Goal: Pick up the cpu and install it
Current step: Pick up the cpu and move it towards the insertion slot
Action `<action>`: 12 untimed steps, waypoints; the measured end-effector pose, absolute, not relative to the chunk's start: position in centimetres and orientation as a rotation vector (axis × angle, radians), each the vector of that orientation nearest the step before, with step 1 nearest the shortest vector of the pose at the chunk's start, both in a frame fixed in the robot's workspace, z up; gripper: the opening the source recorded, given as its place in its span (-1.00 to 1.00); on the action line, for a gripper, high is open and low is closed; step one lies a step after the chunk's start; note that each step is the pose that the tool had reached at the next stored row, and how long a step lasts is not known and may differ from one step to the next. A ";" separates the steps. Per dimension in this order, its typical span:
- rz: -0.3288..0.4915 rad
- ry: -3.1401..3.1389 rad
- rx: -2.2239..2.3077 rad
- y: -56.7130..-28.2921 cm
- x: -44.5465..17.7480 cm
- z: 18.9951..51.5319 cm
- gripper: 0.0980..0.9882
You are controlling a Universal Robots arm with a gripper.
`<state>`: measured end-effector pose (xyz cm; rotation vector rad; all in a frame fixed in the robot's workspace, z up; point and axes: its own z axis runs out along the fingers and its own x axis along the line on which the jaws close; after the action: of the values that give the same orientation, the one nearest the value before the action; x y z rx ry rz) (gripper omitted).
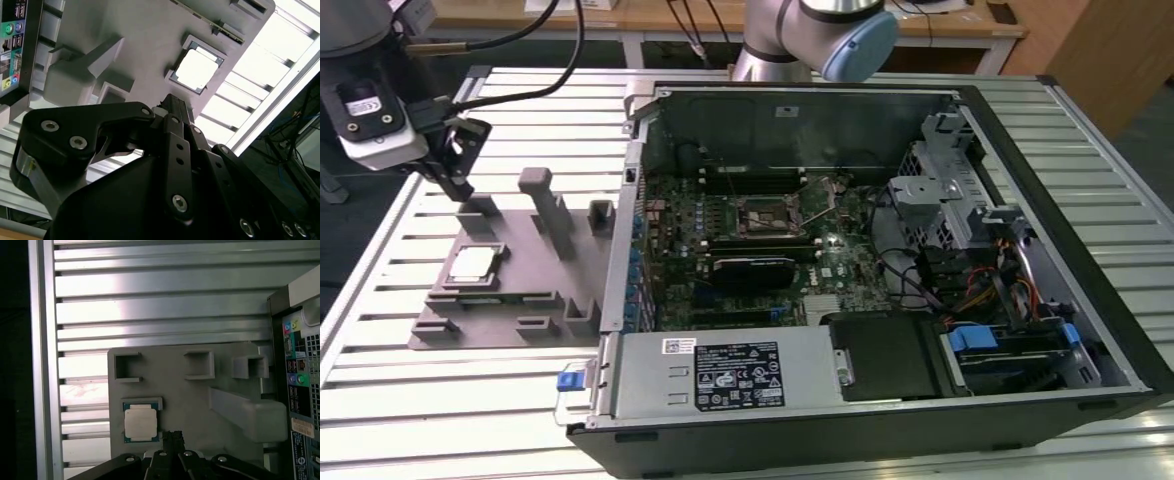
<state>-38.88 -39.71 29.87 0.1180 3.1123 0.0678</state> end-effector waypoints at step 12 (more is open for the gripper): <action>0.068 3.115 0.118 -39.8 -39.7 28.0 -0.98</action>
<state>-39.71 -39.77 27.97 0.1181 3.1145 0.0676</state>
